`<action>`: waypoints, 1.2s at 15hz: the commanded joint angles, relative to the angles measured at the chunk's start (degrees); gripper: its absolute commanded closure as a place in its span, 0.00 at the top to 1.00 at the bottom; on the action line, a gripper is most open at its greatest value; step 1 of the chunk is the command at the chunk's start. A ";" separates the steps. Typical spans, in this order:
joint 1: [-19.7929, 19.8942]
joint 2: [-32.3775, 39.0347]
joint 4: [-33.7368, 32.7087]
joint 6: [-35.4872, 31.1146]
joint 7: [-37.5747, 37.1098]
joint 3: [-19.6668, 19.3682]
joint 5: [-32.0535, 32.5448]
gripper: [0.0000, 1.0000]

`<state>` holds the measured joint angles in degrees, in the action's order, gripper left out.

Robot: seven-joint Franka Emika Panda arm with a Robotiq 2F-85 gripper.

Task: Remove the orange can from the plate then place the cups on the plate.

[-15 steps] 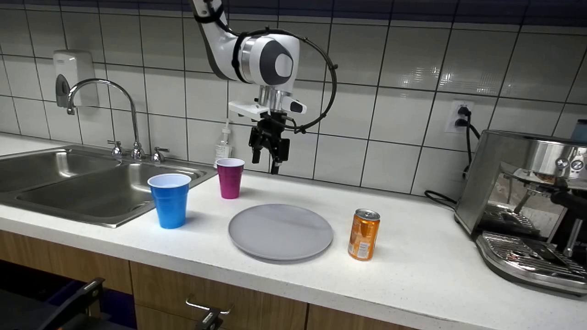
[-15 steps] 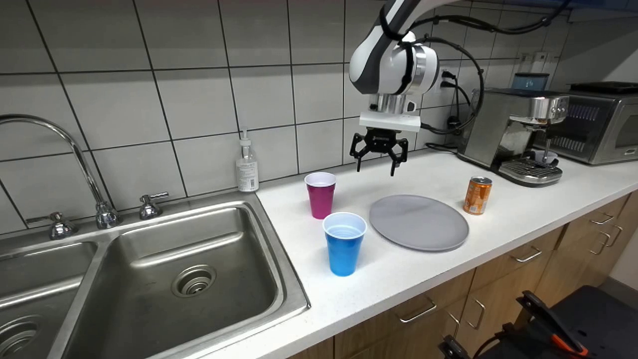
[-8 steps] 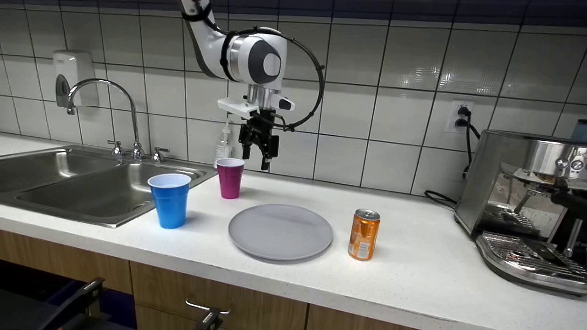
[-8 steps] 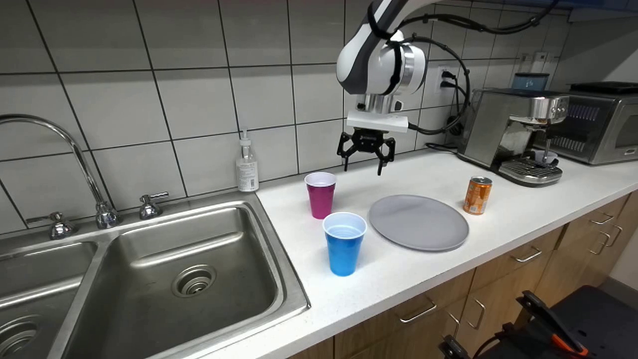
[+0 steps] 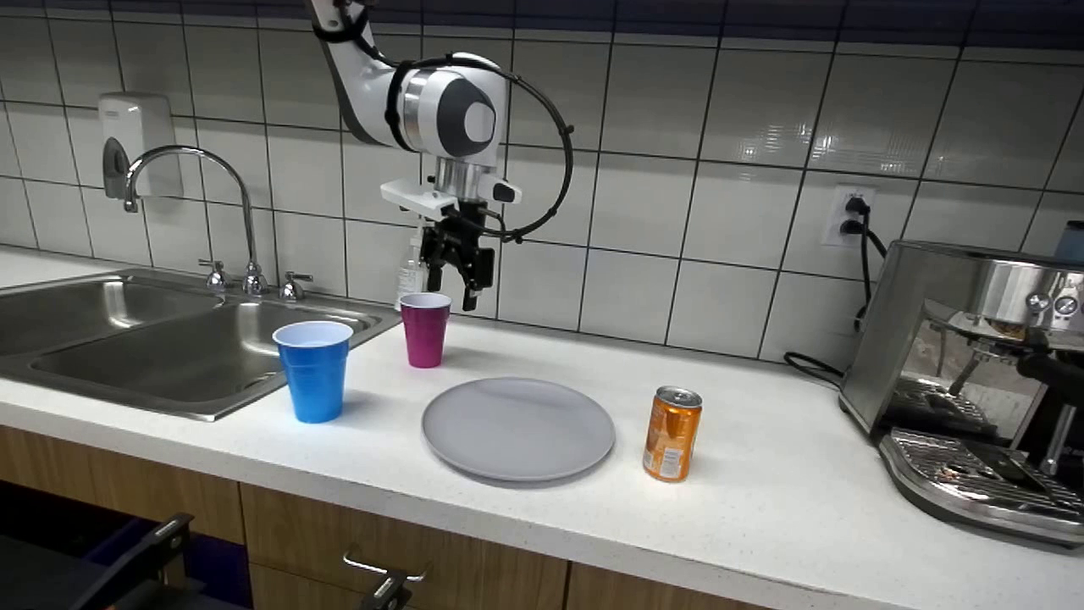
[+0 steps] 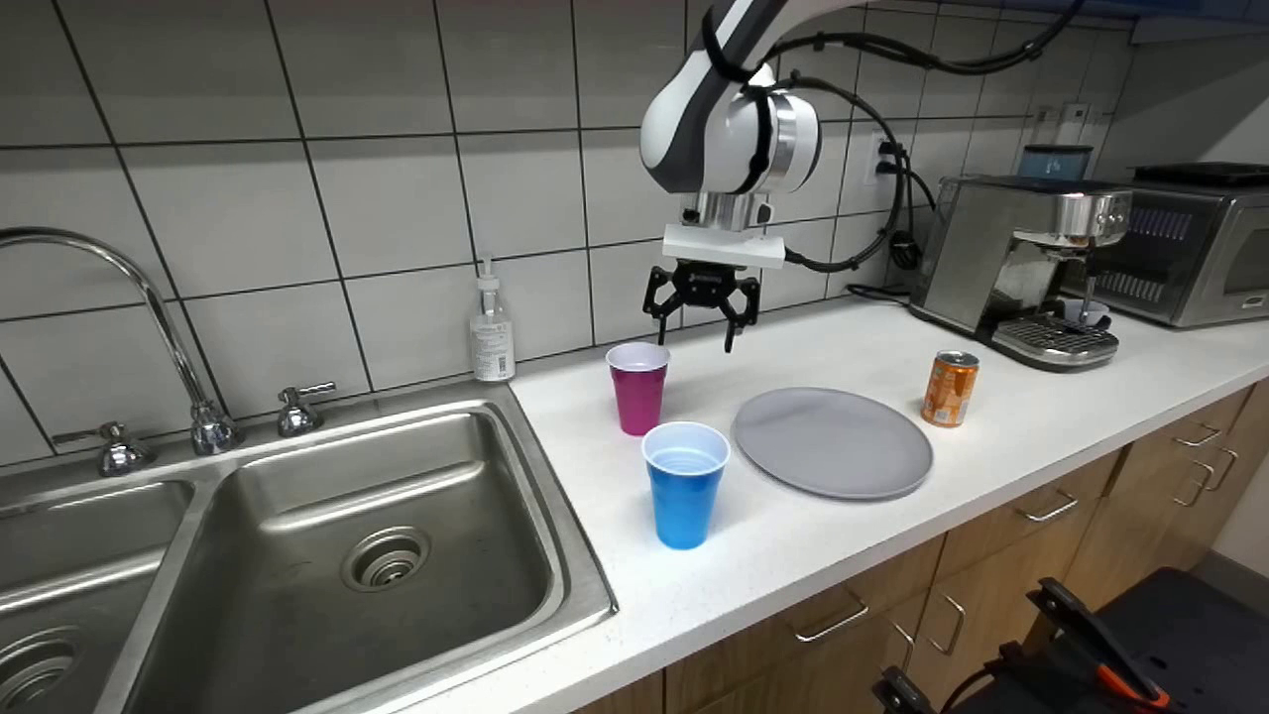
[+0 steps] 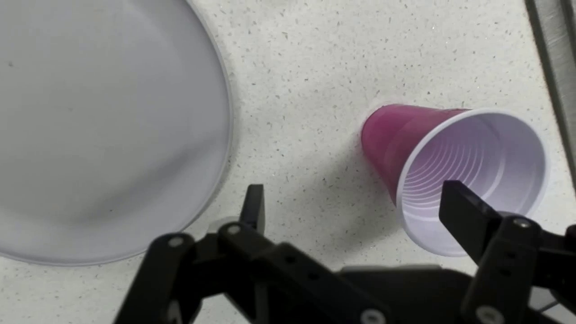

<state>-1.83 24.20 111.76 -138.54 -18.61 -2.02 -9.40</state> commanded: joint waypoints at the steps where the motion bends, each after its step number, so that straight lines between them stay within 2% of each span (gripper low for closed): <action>1: -0.99 2.39 -2.40 -0.98 -0.89 0.33 0.25 1.00; 12: -3.90 7.71 -6.42 -1.15 -2.60 -0.11 0.98 1.00; 14: -4.00 7.64 -6.23 -1.29 -1.91 -0.19 1.45 0.72; 18: -3.87 7.46 -6.06 -1.66 -1.65 -0.22 1.53 0.42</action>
<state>-5.55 31.39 106.70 -139.94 -19.47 -2.02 -8.95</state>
